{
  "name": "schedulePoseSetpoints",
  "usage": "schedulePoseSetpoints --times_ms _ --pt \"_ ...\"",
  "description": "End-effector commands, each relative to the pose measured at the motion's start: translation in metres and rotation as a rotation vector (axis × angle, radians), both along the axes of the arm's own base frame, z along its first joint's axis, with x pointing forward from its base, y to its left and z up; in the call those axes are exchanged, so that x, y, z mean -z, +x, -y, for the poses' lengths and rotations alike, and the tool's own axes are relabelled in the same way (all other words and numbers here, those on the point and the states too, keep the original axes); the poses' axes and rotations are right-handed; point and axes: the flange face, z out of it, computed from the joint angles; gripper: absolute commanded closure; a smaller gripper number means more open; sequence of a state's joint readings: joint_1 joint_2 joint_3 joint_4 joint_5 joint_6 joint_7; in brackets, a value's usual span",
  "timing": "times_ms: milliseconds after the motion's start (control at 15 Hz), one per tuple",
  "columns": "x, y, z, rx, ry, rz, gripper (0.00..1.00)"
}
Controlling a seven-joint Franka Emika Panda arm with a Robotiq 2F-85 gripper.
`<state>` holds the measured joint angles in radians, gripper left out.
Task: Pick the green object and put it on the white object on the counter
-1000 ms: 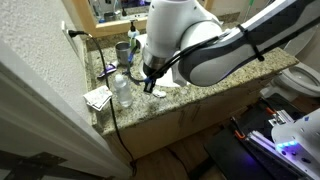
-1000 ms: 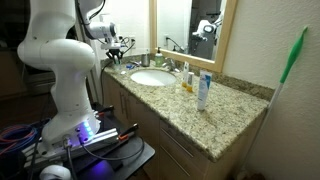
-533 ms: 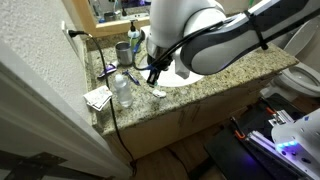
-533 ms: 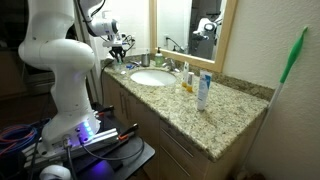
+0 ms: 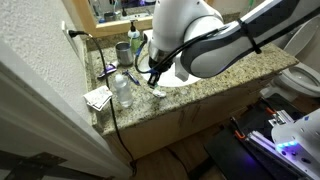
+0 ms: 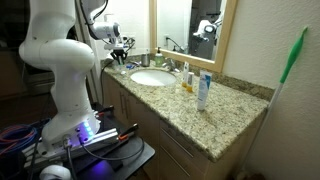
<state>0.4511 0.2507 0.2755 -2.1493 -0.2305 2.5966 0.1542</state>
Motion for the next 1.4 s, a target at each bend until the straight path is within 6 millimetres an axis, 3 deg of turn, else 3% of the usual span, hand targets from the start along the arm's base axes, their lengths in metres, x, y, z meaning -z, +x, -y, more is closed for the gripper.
schedulePoseSetpoints --times_ms 0,133,200,333,400,733,1000,1067,1200,1267,1333 --pt "0.014 -0.005 0.009 0.020 0.031 0.008 0.92" --pt "0.015 -0.012 0.009 0.026 0.019 -0.010 0.92" --pt "0.013 -0.005 0.005 0.014 0.014 -0.006 0.67" --pt "0.015 -0.007 0.005 0.017 0.011 -0.011 0.67" --pt "0.016 -0.008 0.005 0.017 0.011 -0.011 0.92" --pt "0.028 -0.003 0.018 0.067 0.024 -0.003 0.92" --pt "0.031 -0.002 0.016 0.077 0.047 -0.002 0.92" --pt "0.025 -0.001 0.014 0.069 0.030 -0.010 0.67" --pt "0.026 -0.001 0.014 0.071 0.033 -0.009 0.67" --pt "0.026 -0.001 0.014 0.072 0.033 -0.009 0.92" --pt "0.031 0.001 0.014 0.071 0.032 -0.027 0.92"
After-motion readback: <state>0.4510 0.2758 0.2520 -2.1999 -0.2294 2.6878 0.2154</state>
